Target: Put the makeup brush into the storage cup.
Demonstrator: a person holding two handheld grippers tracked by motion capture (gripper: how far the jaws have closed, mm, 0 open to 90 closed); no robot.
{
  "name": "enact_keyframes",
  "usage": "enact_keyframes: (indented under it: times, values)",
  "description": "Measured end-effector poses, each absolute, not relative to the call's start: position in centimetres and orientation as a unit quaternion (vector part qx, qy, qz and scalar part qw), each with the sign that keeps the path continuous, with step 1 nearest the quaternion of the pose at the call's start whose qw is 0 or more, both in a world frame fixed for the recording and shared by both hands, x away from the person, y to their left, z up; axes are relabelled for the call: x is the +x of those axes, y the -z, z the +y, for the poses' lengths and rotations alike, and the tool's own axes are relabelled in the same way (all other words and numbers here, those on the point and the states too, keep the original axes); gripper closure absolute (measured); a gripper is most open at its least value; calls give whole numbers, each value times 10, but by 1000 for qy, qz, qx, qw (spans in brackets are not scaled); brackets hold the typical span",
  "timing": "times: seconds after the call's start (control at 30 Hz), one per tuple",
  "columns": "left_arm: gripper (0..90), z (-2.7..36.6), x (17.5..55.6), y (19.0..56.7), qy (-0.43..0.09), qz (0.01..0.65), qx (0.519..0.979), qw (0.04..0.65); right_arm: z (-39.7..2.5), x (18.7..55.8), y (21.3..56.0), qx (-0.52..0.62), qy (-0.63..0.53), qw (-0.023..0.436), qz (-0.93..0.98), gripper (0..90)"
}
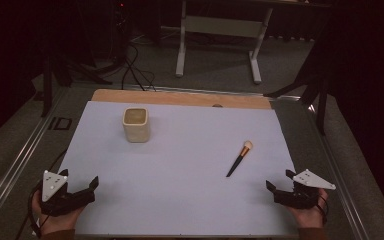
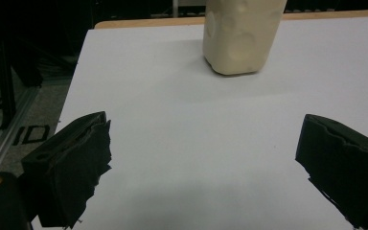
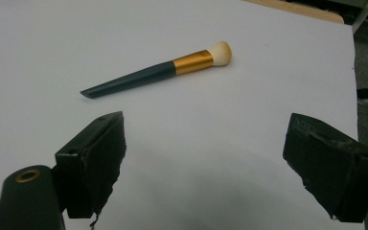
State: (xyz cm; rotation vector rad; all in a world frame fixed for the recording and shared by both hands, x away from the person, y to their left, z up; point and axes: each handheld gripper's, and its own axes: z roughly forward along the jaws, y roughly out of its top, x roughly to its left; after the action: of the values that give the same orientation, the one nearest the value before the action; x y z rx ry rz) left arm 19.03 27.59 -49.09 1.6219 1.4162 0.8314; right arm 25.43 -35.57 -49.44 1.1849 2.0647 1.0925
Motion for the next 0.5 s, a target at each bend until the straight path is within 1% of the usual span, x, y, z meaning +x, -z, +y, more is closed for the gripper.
enact_keyframes:
  times: [0.5]
  values:
    - [51, 278, 190, 491, -332, 560, 643, 403, -353, 254, 494, 431, -405, 254, 765, 137]
